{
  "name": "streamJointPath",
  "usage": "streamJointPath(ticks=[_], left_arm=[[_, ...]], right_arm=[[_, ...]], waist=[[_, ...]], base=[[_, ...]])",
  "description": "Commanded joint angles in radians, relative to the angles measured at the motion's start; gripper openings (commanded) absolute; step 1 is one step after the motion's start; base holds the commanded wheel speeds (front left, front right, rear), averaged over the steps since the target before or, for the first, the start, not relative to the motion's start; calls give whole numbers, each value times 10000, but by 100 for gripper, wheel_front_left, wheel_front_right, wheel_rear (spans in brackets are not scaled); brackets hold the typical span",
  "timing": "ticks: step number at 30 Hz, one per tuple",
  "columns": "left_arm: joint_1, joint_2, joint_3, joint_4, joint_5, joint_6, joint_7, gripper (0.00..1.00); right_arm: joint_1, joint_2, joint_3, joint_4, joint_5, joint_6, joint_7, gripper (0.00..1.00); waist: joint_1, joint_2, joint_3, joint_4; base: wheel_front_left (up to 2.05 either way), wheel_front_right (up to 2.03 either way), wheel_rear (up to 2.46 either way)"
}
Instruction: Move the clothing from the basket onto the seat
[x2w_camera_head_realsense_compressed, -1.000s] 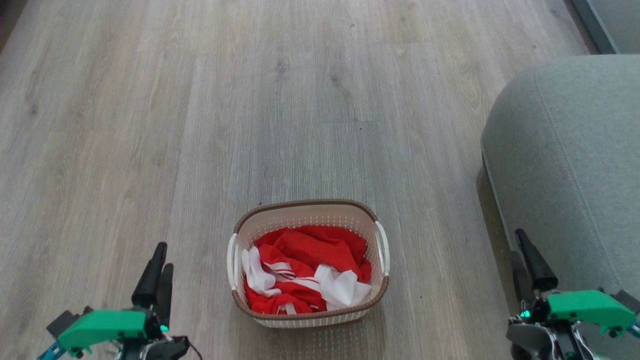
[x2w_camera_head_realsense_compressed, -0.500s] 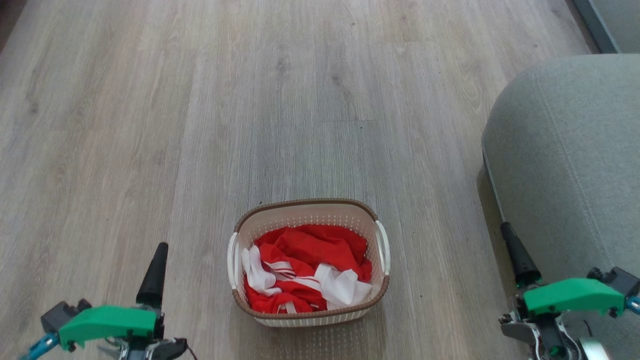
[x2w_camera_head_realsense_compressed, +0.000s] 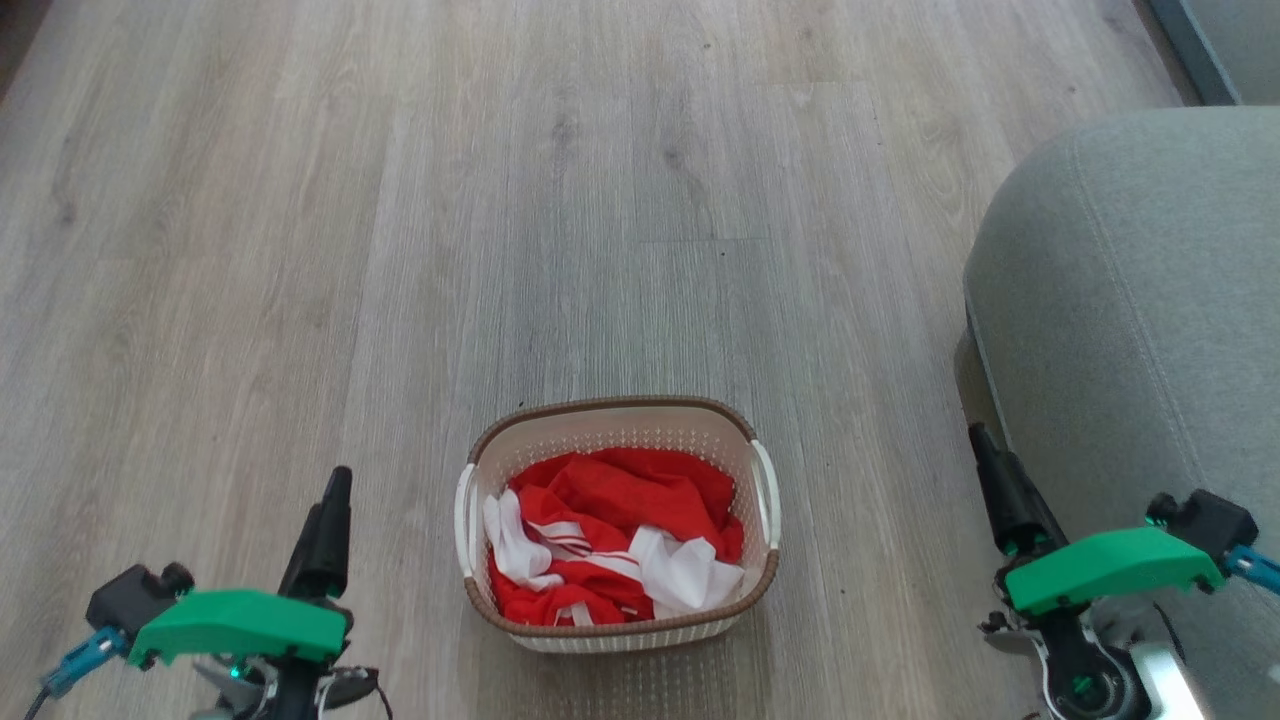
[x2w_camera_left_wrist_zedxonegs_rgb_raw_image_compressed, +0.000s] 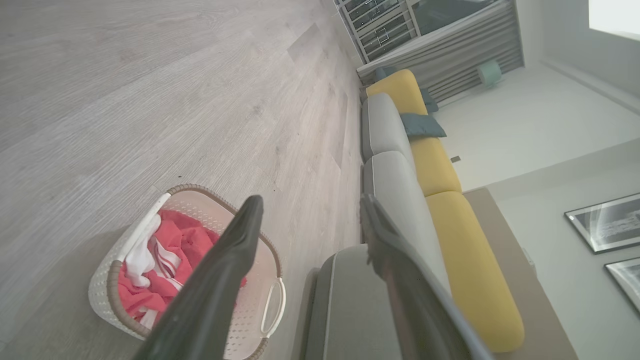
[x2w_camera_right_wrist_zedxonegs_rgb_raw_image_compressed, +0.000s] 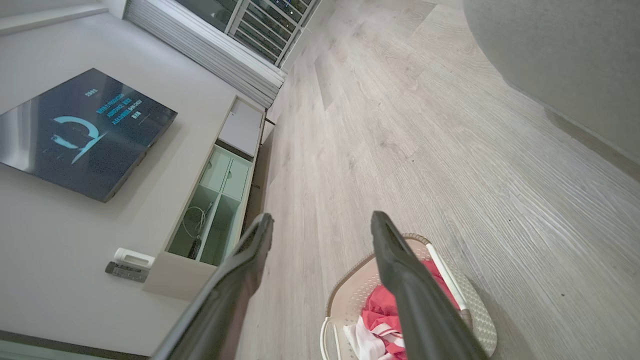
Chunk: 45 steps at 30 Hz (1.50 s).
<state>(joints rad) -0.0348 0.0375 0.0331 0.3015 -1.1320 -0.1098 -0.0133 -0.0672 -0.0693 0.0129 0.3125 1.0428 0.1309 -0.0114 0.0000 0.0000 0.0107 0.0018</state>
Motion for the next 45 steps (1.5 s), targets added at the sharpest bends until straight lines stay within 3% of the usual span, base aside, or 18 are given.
streamJointPath(ticks=[1,45], left_arm=[[-470,73,19,-439,622,21,-163,100],[-406,336,-477,-950,6716,470,-1451,100]], right_arm=[[-541,-219,191,-308,-463,-1,-165,100],[-1078,-721,1549,274,-5689,-1,-1462,100]], waist=[[0,0,1,6],[0,0,69,73]], base=[[0,0,0],[0,0,0]])
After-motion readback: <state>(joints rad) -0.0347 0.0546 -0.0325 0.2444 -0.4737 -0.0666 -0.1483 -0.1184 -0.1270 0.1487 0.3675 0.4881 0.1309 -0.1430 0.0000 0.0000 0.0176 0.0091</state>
